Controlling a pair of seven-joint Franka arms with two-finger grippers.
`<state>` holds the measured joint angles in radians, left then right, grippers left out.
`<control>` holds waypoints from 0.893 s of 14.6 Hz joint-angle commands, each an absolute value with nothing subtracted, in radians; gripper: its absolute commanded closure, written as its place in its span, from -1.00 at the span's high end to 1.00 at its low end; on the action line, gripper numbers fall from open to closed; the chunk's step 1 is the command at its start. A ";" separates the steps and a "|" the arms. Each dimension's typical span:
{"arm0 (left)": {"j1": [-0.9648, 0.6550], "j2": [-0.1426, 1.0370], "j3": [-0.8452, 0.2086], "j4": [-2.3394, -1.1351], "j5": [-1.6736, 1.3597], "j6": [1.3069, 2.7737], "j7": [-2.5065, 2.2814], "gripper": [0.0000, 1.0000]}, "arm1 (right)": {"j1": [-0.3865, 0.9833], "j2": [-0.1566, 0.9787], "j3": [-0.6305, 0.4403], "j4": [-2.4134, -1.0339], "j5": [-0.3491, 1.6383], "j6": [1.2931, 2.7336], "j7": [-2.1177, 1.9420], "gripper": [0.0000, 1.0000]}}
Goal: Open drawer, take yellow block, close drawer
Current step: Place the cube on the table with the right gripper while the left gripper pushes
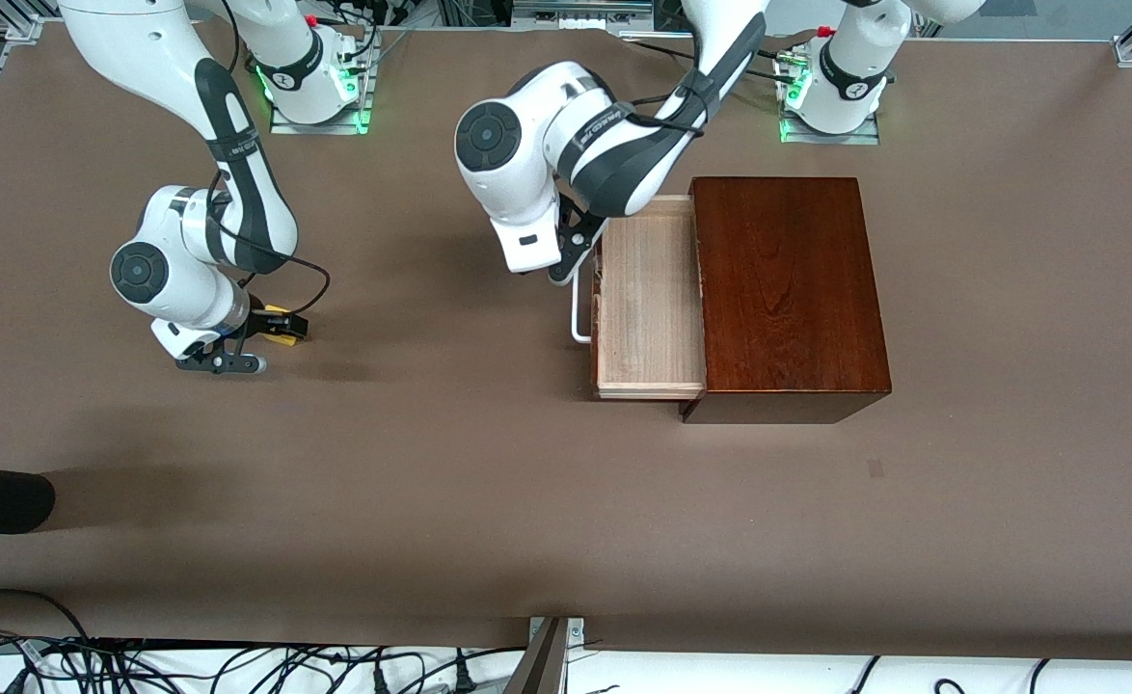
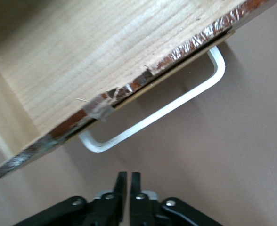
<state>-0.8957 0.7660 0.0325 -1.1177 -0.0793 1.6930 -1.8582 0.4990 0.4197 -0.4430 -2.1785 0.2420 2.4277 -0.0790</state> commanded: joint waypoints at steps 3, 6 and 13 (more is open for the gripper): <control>-0.922 0.834 0.075 -1.063 -0.081 1.706 -1.879 -1.00 | 0.494 0.333 -0.442 -2.145 0.265 2.369 -0.107 1.00; -0.936 0.856 0.097 -1.062 -0.075 1.716 -1.879 -1.00 | 0.494 0.237 -0.451 -2.143 0.258 2.314 -0.107 1.00; -0.936 0.870 0.132 -1.063 -0.052 1.743 -1.911 -1.00 | 0.495 0.170 -0.554 -1.887 0.178 1.864 -0.100 1.00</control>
